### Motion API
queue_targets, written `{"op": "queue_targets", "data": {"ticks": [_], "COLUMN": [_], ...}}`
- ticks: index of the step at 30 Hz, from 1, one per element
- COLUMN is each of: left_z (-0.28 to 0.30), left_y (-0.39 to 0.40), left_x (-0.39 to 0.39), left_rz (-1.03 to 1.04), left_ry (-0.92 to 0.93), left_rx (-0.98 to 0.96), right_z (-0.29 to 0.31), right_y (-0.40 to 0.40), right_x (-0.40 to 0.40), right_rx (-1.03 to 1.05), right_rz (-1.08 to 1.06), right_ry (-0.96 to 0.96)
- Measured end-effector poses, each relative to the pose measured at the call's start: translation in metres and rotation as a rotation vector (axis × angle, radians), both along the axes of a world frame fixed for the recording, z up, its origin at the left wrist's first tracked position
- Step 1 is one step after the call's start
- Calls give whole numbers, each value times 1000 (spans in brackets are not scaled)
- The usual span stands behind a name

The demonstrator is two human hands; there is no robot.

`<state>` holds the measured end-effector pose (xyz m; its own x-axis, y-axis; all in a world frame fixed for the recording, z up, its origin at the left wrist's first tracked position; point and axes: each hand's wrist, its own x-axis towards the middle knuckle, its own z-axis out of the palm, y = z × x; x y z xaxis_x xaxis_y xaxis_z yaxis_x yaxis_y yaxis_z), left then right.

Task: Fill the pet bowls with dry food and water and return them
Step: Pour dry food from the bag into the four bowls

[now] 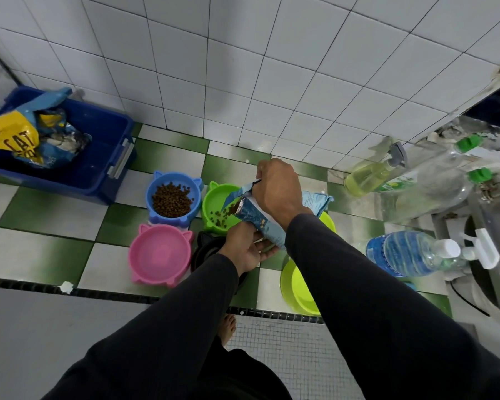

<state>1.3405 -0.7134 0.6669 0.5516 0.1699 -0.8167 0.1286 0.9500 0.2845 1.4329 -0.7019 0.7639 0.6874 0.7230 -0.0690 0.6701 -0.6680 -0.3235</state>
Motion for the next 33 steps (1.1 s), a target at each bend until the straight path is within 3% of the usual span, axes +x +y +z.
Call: {"op": "queue_targets", "data": {"ticks": [33], "left_z": [7], "left_y": [2], "left_x": [0], "left_rz": [6], "left_ry": [-34], "left_rx": [-32], "right_z": [5], "right_y": [-1], "right_x": [1], "right_rx": [-24], "right_rz": [-29], "right_ry": [13]}}
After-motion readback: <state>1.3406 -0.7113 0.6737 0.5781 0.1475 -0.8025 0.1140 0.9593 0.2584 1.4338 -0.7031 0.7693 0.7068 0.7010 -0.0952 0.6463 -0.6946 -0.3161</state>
